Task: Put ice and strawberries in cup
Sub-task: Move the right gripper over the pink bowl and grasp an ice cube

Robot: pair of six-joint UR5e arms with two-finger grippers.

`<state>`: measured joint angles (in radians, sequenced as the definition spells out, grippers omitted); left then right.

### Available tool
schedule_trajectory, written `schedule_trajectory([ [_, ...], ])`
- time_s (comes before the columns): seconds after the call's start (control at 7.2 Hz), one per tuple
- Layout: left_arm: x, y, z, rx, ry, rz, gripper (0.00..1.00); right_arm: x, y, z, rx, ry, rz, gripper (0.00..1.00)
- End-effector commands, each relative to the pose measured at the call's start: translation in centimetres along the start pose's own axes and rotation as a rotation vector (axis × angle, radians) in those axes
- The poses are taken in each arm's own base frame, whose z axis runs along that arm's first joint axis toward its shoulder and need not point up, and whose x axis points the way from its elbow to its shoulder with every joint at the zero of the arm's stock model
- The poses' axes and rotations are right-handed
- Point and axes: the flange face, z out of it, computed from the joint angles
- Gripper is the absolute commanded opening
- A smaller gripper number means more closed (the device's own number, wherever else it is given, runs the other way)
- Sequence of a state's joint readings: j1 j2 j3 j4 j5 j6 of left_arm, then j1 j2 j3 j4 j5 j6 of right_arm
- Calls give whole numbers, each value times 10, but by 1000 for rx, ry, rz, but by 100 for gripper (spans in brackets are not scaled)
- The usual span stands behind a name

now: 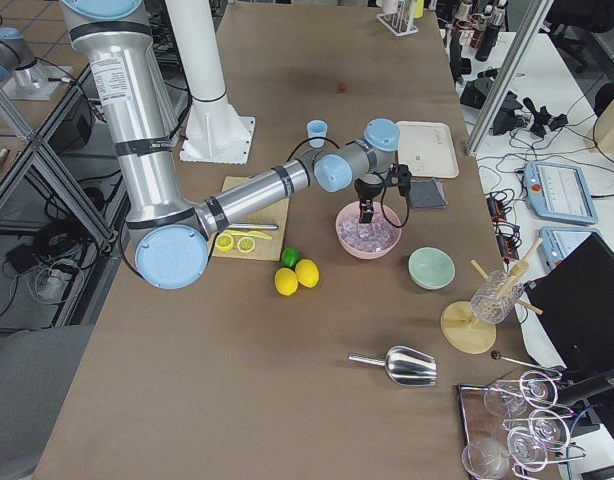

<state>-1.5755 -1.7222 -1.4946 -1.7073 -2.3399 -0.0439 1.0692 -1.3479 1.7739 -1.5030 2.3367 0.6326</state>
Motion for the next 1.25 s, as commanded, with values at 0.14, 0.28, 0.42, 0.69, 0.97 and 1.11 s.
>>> schedule_trajectory([
  [0.14, 2, -7, -2, 4, 0, 5, 98, -17, 8, 61, -48, 29, -114, 71],
  [0.28, 2, -7, -2, 4, 0, 5, 98, -16, 6, 55, -43, 22, -109, 69],
  [0.42, 3, -9, -3, 6, 0, 6, 98, -10, 1, 45, -29, 17, -96, 69],
  [0.69, 4, -10, -3, 7, 0, 6, 98, -6, 0, 46, -30, 21, -88, 70],
  [0.97, 3, -13, -2, 4, 0, 7, 98, -9, 2, 50, -36, 28, -90, 70],
  [1.11, 4, -14, -3, 6, 0, 9, 98, -8, 3, 54, -42, 34, -88, 70],
])
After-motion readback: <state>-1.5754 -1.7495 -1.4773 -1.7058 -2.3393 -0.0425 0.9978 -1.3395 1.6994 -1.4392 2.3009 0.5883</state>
